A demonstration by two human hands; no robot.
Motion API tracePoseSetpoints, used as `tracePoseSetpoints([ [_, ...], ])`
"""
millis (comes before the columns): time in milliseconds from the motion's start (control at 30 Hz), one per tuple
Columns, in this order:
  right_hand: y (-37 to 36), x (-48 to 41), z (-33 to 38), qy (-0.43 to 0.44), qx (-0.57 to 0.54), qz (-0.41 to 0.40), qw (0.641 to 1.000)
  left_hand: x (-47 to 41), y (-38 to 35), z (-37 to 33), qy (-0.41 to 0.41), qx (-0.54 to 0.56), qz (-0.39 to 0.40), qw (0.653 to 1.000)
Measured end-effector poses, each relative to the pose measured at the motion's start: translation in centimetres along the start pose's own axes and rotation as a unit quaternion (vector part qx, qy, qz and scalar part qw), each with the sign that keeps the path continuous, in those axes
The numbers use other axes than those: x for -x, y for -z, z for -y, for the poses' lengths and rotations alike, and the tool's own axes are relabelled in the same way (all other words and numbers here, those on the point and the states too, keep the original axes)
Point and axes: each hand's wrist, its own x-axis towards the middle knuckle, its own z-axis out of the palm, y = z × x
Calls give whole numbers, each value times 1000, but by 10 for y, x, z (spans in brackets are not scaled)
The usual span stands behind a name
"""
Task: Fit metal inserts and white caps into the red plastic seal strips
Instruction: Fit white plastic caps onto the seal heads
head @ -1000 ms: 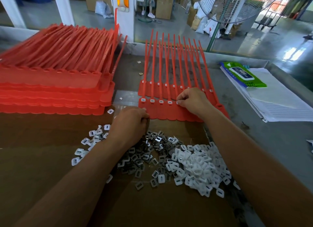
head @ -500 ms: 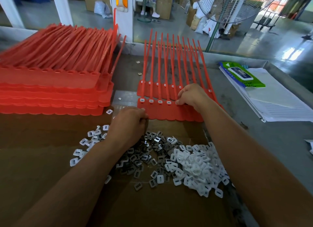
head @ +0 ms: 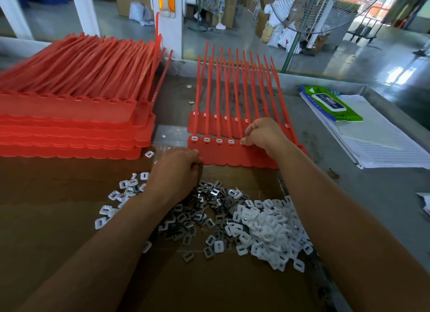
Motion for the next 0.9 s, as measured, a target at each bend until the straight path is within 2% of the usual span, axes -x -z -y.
tracePoseSetpoints([
  [167,-3,3,-10,50,-18,-34,998,-1,0,-1,0,-2,5,1000],
  [367,10,20,-16,94,-88,-8,992,-4,-1,-1,-10,-1,0,1000],
  [467,20,35,-19,116,-74,-12,990,-4,-1,-1,-7,1,0,1000],
  [800,46,93,-40,154,74,140,975,-3,-1,-2,-3,1,-3,1000],
  [900,47,101,-44,152,84,182,968,-3,-2,-1,-3,-1,-3,1000],
])
